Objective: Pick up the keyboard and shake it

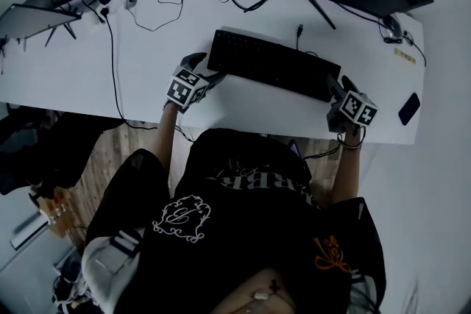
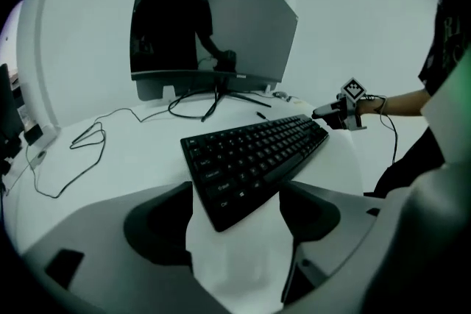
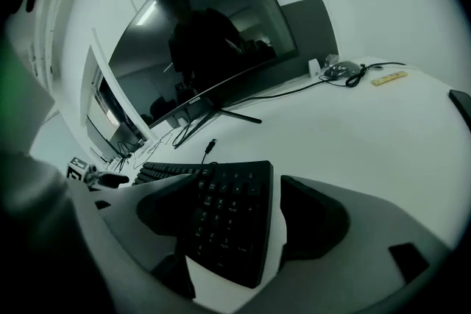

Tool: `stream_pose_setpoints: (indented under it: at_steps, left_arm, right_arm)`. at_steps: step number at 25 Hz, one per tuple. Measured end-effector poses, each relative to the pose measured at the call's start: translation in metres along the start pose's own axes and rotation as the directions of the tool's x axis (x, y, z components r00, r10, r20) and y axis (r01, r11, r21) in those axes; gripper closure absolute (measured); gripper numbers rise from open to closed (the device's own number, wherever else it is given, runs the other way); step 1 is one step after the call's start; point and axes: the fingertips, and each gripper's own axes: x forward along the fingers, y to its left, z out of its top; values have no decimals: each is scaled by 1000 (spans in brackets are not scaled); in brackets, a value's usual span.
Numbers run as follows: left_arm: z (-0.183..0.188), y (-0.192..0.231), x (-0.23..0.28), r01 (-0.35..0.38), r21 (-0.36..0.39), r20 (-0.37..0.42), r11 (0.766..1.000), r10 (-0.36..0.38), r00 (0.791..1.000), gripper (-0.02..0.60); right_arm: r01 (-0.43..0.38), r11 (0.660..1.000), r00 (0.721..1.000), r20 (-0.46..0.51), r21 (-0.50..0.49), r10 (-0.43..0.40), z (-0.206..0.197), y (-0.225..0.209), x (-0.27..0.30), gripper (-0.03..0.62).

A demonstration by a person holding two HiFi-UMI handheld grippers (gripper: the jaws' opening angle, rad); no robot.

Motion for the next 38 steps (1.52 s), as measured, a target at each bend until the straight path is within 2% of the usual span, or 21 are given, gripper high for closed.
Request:
stream_pose_setpoints:
  at_steps: [3, 9, 13, 15, 19, 23, 27, 30, 32, 34, 38]
  left_arm:
    - [-13, 7, 15, 35, 16, -75, 999, -33, 997, 199]
    - [-11, 10, 35, 86, 81, -110, 993, -76, 991, 182]
    - [-9, 10, 39, 133, 149, -134, 980, -113, 985, 166]
    - [-10, 10, 40, 156, 168, -139, 973, -133, 981, 159]
    - [-16, 10, 40, 181, 252, -180, 951, -137, 974, 146]
    - [-19, 11, 46, 140, 272, -196, 952, -88, 977, 143]
    - [-18, 10, 47, 128, 271, -198, 954, -75, 977, 144]
    - [-18, 11, 45, 117, 267, -202, 957, -64, 977, 143]
    - [-18, 12, 43, 100, 270, -197, 958, -47, 979, 143]
    - [-16, 14, 42, 80, 278, -187, 957, -28, 982, 143]
    - [-14, 16, 42, 70, 277, -179, 958, -20, 984, 143]
  right_arm:
    - [-21, 999, 999, -35, 26, 22, 2, -4, 12, 233]
    - [-47, 999, 992, -120, 16, 48, -1, -7, 31, 210]
    - [-67, 998, 984, -163, 15, 68, -6, -1, 40, 204]
    - [-62, 998, 982, -177, -9, 60, -8, -2, 41, 198]
    - [-48, 998, 979, -202, -43, 38, -9, -3, 42, 201]
    - [2, 1000, 986, -165, -18, -5, -5, -3, 45, 214]
    - [42, 998, 989, -147, 56, -34, -4, -5, 46, 219]
    - [31, 991, 991, -133, 128, -14, 0, -4, 40, 239]
    - [16, 978, 998, -68, 209, -2, 9, -5, 31, 316]
    - [-15, 961, 1000, 2, 276, 15, 20, -6, 23, 360]
    - [-61, 959, 998, 25, 277, 56, 28, 0, 14, 378]
